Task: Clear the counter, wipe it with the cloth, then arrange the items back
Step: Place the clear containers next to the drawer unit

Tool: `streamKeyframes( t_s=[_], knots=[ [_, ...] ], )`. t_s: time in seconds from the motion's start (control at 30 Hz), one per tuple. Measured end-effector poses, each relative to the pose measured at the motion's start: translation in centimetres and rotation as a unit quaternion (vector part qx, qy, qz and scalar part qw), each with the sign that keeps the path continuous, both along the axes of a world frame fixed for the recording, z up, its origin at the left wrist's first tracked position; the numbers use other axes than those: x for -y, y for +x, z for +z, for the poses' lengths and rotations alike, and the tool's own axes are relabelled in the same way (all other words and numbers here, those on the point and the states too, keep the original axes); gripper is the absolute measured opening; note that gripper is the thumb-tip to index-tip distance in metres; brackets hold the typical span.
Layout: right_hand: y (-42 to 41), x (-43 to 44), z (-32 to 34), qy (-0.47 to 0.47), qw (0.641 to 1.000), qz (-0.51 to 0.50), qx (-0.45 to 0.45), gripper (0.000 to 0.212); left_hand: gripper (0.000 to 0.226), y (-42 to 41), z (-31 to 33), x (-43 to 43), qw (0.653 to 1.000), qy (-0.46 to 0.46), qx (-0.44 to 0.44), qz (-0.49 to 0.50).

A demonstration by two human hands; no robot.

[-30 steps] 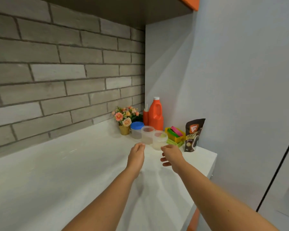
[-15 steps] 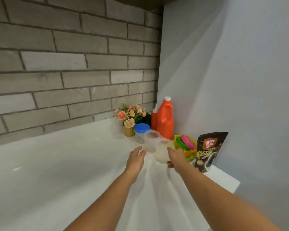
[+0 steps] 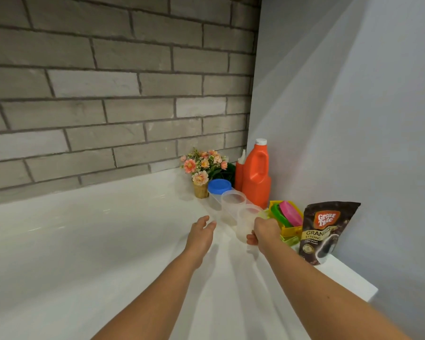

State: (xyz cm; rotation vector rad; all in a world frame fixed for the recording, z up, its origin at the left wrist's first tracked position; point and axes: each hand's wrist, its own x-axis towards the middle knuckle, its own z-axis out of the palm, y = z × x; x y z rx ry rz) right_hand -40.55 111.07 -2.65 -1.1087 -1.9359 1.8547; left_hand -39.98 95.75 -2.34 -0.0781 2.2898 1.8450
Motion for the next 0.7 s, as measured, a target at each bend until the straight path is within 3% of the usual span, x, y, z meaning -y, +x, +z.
streamKeyframes(
  t_s=[0.37, 0.7],
  knots=[
    [2.9, 1.2, 0.7, 0.018, 1.000, -0.019, -0.010, 0.025, 0.040, 1.1, 0.5, 1.5, 1.000, 0.013, 0.005, 0.011],
    [6.9, 10.4, 3.6, 0.011, 0.995, 0.089, -0.041, 0.026, 0.036, 3.8, 2.5, 11.2, 0.996, 0.042, 0.006, 0.076]
  ],
)
